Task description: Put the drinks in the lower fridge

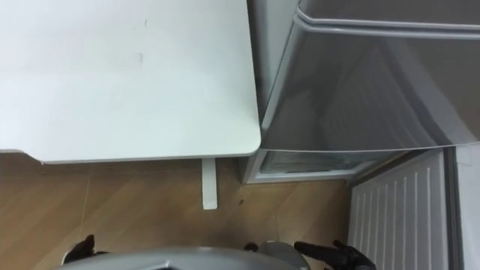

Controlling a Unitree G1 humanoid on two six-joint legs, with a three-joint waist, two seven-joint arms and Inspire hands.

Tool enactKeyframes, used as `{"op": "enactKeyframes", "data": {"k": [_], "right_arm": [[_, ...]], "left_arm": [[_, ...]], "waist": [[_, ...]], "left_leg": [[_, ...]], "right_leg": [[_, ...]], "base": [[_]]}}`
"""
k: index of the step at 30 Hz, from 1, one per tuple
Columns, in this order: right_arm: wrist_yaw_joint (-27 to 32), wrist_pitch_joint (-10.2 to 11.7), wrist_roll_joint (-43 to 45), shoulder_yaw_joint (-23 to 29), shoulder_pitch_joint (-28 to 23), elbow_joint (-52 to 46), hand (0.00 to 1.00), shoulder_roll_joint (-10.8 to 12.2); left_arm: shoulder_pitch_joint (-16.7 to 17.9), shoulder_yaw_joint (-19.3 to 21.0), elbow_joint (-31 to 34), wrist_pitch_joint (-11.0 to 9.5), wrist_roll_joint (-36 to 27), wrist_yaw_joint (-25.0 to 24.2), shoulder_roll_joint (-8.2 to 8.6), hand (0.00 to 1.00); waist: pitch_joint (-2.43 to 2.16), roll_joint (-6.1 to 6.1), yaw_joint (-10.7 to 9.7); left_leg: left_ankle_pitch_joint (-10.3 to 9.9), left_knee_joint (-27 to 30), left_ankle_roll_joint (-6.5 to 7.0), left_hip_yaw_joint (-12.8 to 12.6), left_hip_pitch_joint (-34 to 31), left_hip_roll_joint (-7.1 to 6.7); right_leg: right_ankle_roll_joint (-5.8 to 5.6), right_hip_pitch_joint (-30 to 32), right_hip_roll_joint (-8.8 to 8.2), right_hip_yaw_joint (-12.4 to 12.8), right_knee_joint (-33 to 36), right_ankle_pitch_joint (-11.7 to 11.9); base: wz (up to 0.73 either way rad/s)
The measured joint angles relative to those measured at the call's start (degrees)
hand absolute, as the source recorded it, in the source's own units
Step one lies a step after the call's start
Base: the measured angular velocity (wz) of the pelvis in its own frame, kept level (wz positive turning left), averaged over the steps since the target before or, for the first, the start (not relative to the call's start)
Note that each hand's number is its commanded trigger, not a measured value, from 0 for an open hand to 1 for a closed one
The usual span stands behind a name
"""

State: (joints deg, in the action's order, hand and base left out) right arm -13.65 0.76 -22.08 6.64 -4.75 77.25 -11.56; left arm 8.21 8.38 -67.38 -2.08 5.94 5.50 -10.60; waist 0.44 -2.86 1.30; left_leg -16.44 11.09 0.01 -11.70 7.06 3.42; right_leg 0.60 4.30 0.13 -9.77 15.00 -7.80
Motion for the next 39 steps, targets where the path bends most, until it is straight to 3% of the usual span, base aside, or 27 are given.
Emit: {"op": "enactKeyframes", "data": {"k": [6, 14, 18, 21, 26, 36, 39], "right_arm": [[5.13, 1.29, 0.62, 6.11, 2.02, -2.68, 0.00, -0.15], [10.83, 1.50, 5.52, 11.94, 2.33, -12.03, 0.00, -1.69], [13.84, 2.21, 8.92, 14.61, 1.08, -19.30, 0.00, -1.77], [17.85, 2.58, 8.84, 14.93, -0.03, -26.41, 0.00, -2.07], [21.64, 2.98, 8.77, 15.27, -0.87, -34.83, 0.00, -2.36], [23.72, 2.98, 8.28, 17.23, -0.89, -35.71, 0.00, -2.80], [24.74, 2.98, 8.04, 17.32, -0.89, -35.71, 0.00, -4.34]], "left_arm": [[-0.36, 3.94, -0.11, -0.66, 1.11, 0.13, -0.16, 0.00], [0.36, 4.99, -0.04, -0.66, 2.74, -0.25, -1.65, 0.00], [0.40, 5.17, 0.12, -0.66, 3.44, -0.67, -2.09, 0.00], [0.73, 5.09, 0.25, -0.40, 3.48, -0.66, -2.14, 0.00], [0.86, 4.79, 1.32, -0.29, 3.79, -0.67, -2.06, 0.00], [1.48, 4.57, 3.24, 0.29, 3.81, -0.67, -1.91, 0.00], [1.68, 4.89, 3.25, 0.30, 3.87, -0.67, -1.82, 0.00]], "waist": [[0.04, -0.81, -1.64], [-0.25, -1.47, -4.11], [-0.39, -1.67, -4.40], [-0.50, -1.89, -4.57], [-0.62, -2.23, -7.00], [-0.36, -2.00, -8.73], [-0.51, -1.51, -8.80]], "left_leg": [[0.05, -0.47, 0.09, -1.52, 0.51, -0.22], [0.08, -1.37, 0.03, -2.30, 1.67, -0.20], [0.08, -1.43, 0.03, -3.15, 1.50, -0.21], [0.08, -1.49, 0.02, -4.78, 1.62, -0.14], [0.09, -1.50, 0.01, -5.28, 1.72, -0.12], [0.09, -1.80, 0.01, -5.78, 1.61, -0.08], [0.08, -1.97, 0.00, -5.98, 1.58, 0.01]], "right_leg": [[0.03, 0.89, 0.04, 1.51, 1.52, -0.03], [0.08, 0.85, 0.61, 2.47, 1.58, -0.03], [0.06, 1.46, 0.70, 3.02, 1.56, -0.03], [0.13, 2.03, 1.04, 4.16, 1.70, 0.09], [0.19, 2.24, 1.22, 4.86, 1.79, 0.26], [0.09, 2.66, 1.79, 6.26, 1.58, 0.64], [0.14, 2.75, 2.01, 6.41, 1.42, 0.67]], "base": [[-0.13], [-0.07], [-0.11], [-0.26], [-0.07], [-0.02], [-0.02]]}}
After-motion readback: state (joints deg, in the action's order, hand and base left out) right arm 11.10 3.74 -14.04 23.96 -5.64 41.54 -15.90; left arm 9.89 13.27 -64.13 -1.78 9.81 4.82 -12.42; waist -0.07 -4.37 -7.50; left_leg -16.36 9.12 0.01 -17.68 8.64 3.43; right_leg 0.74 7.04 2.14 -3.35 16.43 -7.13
